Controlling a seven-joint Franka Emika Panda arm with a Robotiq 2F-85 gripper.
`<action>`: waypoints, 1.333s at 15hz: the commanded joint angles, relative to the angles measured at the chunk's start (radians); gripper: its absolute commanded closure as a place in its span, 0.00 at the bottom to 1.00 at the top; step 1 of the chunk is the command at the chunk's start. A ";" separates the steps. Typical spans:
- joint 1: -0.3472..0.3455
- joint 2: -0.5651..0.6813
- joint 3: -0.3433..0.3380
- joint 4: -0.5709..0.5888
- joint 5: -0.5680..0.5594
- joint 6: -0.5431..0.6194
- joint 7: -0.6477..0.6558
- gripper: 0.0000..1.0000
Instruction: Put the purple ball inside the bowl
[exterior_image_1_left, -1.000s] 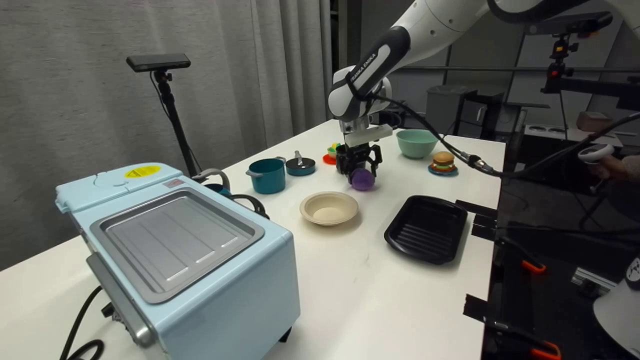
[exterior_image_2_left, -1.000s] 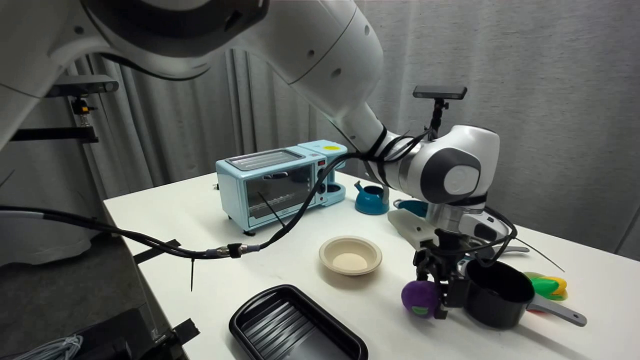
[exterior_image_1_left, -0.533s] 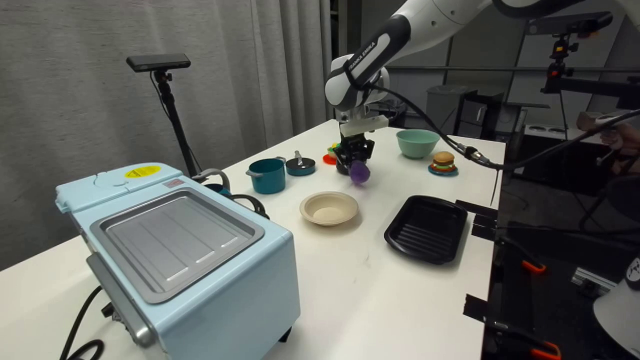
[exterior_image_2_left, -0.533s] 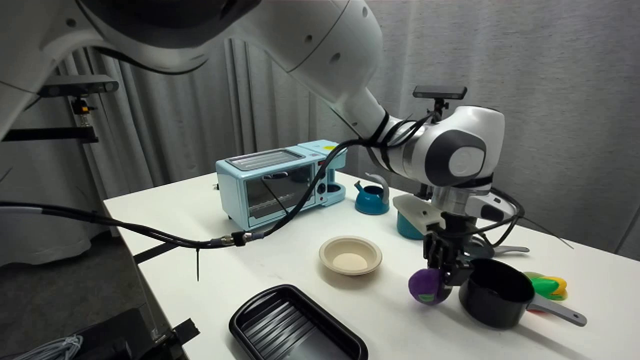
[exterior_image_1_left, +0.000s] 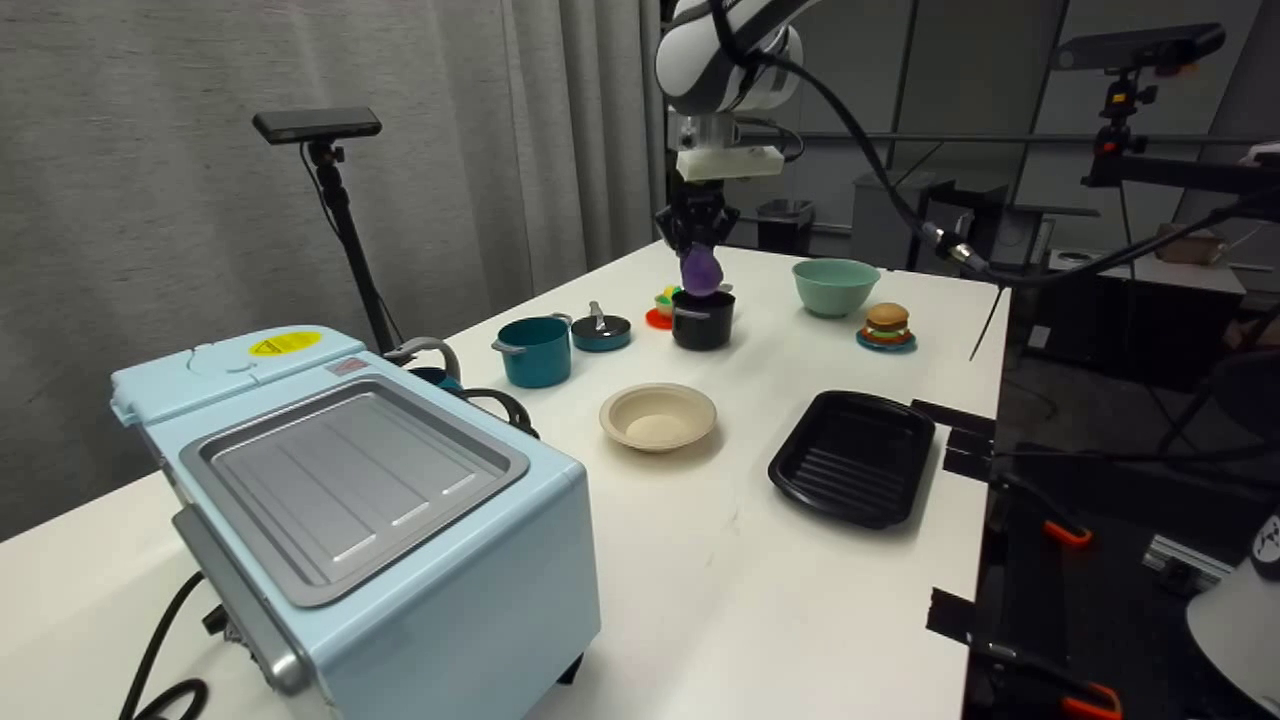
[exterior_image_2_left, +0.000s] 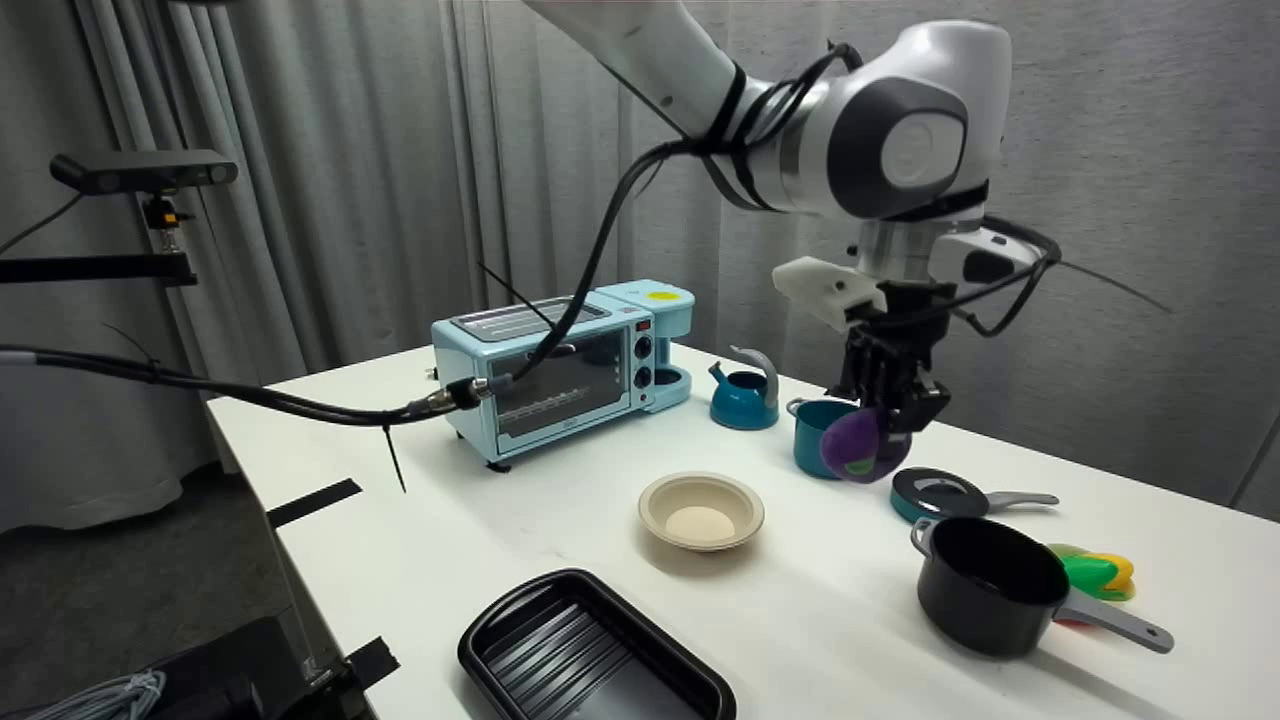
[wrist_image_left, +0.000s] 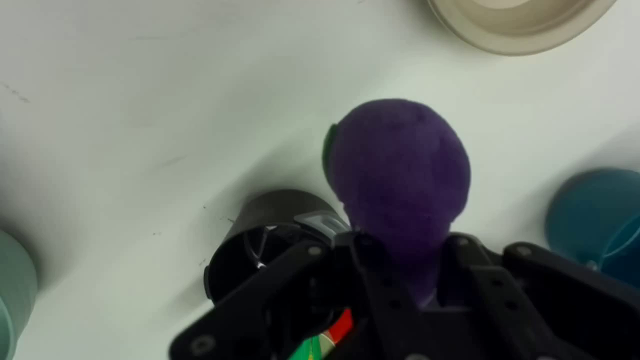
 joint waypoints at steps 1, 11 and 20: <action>0.014 -0.180 0.025 -0.135 0.035 0.037 -0.039 0.94; 0.116 -0.209 0.116 -0.178 0.048 0.124 0.020 0.94; 0.170 -0.041 0.111 -0.172 0.014 0.119 0.073 0.94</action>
